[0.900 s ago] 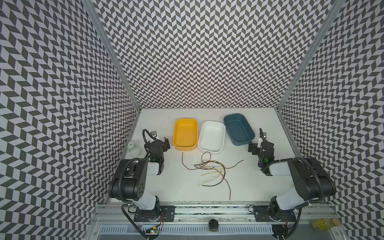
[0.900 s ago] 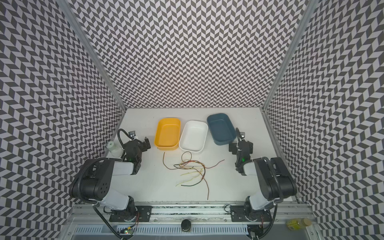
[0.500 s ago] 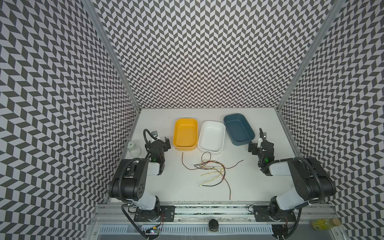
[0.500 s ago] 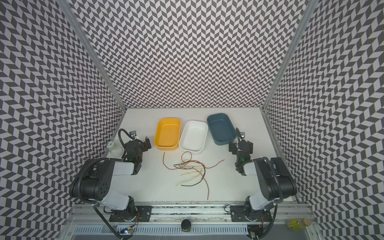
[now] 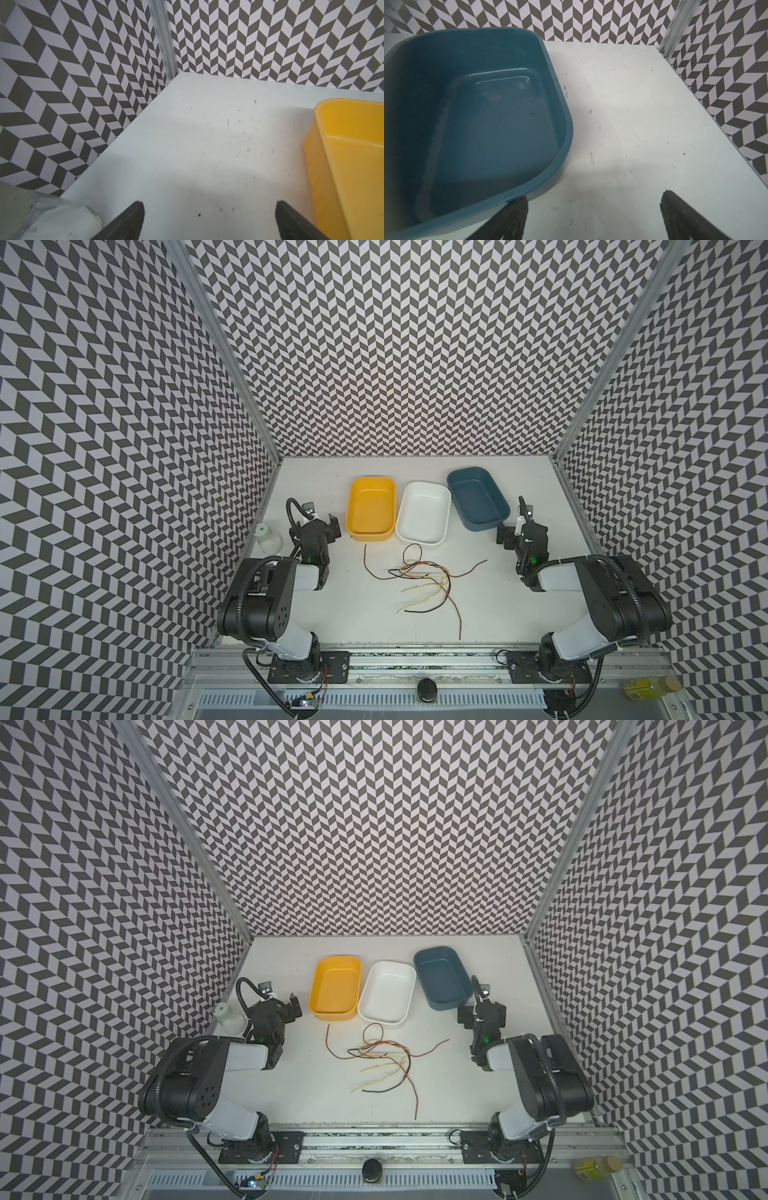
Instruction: Untangle the cables
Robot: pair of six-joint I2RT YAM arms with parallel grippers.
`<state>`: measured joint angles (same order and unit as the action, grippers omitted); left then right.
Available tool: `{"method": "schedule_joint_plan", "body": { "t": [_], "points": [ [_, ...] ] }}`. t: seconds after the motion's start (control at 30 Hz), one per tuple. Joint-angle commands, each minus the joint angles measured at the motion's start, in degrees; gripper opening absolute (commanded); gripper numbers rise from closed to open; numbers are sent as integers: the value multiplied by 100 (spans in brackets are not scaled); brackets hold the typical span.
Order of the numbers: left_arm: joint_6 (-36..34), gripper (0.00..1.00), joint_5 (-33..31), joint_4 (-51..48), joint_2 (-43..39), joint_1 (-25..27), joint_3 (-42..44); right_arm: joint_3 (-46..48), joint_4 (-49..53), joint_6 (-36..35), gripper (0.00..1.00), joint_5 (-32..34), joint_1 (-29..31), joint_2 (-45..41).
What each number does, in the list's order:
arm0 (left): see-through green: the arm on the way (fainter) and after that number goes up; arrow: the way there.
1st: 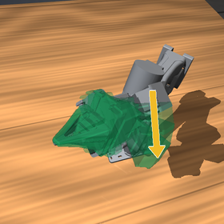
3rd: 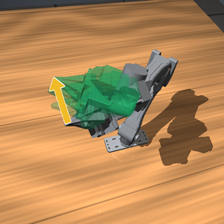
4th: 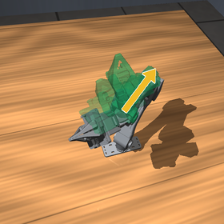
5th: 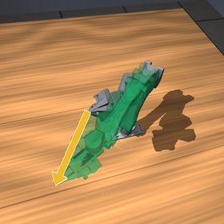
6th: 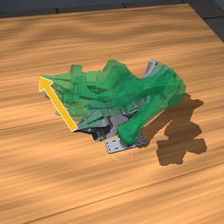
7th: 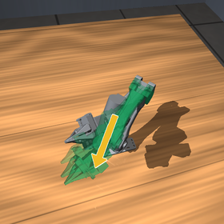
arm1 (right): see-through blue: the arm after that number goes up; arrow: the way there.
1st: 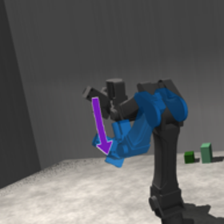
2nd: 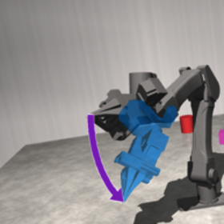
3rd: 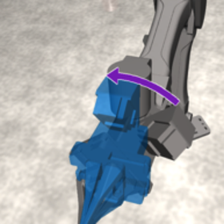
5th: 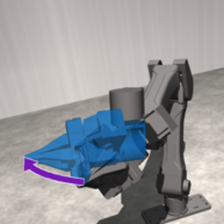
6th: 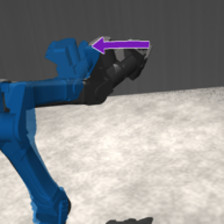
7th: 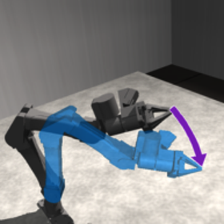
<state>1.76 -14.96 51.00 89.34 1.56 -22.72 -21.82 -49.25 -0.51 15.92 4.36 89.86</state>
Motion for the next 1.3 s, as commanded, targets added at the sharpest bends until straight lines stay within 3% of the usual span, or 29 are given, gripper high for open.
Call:
{"method": "schedule_joint_plan", "body": {
  "t": [0.0, 0.43, 0.5, 0.53, 0.63, 0.7, 0.77, 0.83, 0.87, 0.93, 0.97, 1.03, 1.1, 1.2, 1.27],
  "points": [
    [-206, 100, 589, 274, -5, -28, 127, -83, -375, -64, 99, 61, 47, 51],
    [-109, 100, 780, -26, -15, -153, -20, -29, -459, -129, 99, -15, 47, 39],
    [-100, 100, 709, 162, -151, -156, 91, 79, -499, -351, 99, -47, 193, -305],
    [-69, 100, 781, -127, -384, -187, 91, -104, 192, -449, 99, 220, 338, -743],
    [74, 100, 923, -1464, -1127, -332, -303, -873, 2176, -320, 99, 209, 541, -1848],
    [-79, 100, 1322, -2011, -1551, -346, -563, -989, 2473, -412, 99, 429, 834, -2314],
    [-134, 100, 1498, -2439, -2136, -343, -715, -990, 2385, -519, 99, 184, 1072, -2706],
    [-29, 100, 1544, -2549, -2802, -326, -751, -1167, 2644, -183, 99, -210, 1230, -3207],
    [193, 100, 1104, -2611, -3053, -178, -778, -1351, 2921, 154, 99, -380, 1238, -3425],
    [1501, 100, -786, -3794, -3629, 465, -1170, -1673, 3619, 1409, 99, -530, 1216, -3875],
    [1909, 100, -974, -4379, -3856, 567, -1342, -1825, 4007, 1975, 99, -595, 1210, -4060],
    [2223, 100, -538, -5267, -4426, 620, -1668, -2006, 4569, 2595, 99, -975, 1209, -4382],
    [2807, 100, -886, -6021, -4688, 828, -2003, -2101, 4852, 2884, 99, -1127, 1212, -4575],
    [3015, 100, -369, -6757, -4895, 1011, -2368, -2499, 5516, 2698, 99, -1942, 1265, -4475],
    [2931, 100, -143, -6809, -5204, 1315, -2288, -2860, 6340, 2740, 99, -2092, 1396, -4306]
  ]
}}
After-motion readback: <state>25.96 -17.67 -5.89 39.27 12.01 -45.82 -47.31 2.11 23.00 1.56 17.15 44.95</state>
